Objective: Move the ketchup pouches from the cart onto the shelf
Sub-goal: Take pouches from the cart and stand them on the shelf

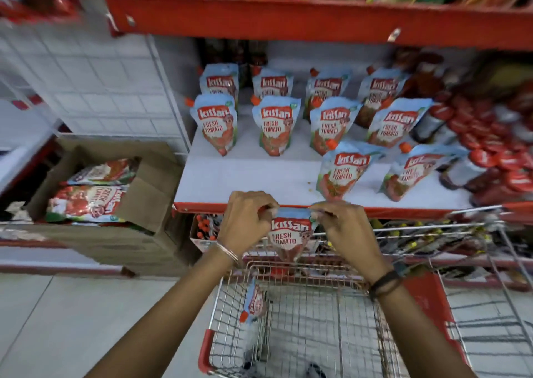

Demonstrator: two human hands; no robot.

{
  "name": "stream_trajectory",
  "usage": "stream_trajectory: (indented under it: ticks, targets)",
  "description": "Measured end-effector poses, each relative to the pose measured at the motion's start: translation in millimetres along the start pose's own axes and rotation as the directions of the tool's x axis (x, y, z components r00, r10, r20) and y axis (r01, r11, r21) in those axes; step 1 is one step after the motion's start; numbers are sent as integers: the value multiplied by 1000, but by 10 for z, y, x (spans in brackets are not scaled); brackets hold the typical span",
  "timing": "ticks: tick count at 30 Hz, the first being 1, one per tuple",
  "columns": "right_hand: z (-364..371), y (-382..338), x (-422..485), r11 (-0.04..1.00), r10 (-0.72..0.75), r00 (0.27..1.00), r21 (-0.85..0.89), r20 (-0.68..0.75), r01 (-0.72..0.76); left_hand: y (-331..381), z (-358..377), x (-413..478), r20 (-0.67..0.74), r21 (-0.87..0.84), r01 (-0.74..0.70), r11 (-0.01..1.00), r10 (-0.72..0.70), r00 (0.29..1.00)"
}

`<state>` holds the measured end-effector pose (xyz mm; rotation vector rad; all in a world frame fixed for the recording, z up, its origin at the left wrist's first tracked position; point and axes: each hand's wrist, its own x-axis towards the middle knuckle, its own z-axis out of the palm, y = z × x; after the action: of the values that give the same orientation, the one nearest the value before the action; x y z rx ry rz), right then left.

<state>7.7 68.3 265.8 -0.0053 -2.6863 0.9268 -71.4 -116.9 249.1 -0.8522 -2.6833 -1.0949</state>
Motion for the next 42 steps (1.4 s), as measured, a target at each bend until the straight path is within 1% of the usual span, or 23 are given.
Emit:
stream_trajectory:
  ticks: [5,8,10,15,19,23,30,34,36,38,40,41,42]
  targets:
    - [-270,-227,417,995,-99,991,-25,-94,97,208,-370,389,-120,10,-37,999,38,992]
    - [-330,-284,653,990,-136,982,-61,-134,129,191,-456,636,-140,17,-43,999,45,989]
    - [-321,-258,802,990,-132,981,-70,-145,123,157,-465,781,-143,57,-36,998,44,989]
    - [-176,-122,1089,991,-100,988,-98,-115,89,13,-372,1037,-129,145,-15,989,34,991]
    - [-53,-29,1245,990,-72,994,-129,-82,61,-80,-295,1168,-102,178,21,984,-3,995]
    - [34,43,1320,986,-61,997,-158,-46,53,-142,-217,1237,-89,207,20,978,-1,996]
    - [70,35,1375,983,-44,998,-182,-38,37,-244,-179,1230,-81,209,3,978,14,997]
    - [65,46,1371,978,-33,999,-206,-32,26,-282,-194,1185,-40,178,-2,984,10,999]
    - [62,38,1329,975,-61,996,-220,-65,45,-311,-193,1141,-57,166,-8,986,18,998]
    - [72,15,1215,969,-128,978,-230,-164,89,-335,-184,1047,-147,143,-32,989,53,988]
    - [117,-41,1012,963,-197,939,-233,-282,132,-351,-169,875,-257,105,-77,992,102,961]
    - [158,-67,891,962,-223,921,-224,-318,155,-369,-148,773,-291,92,-89,992,113,950]
    - [230,-82,749,963,-236,915,-201,-326,177,-405,-108,640,-304,84,-86,993,108,947]
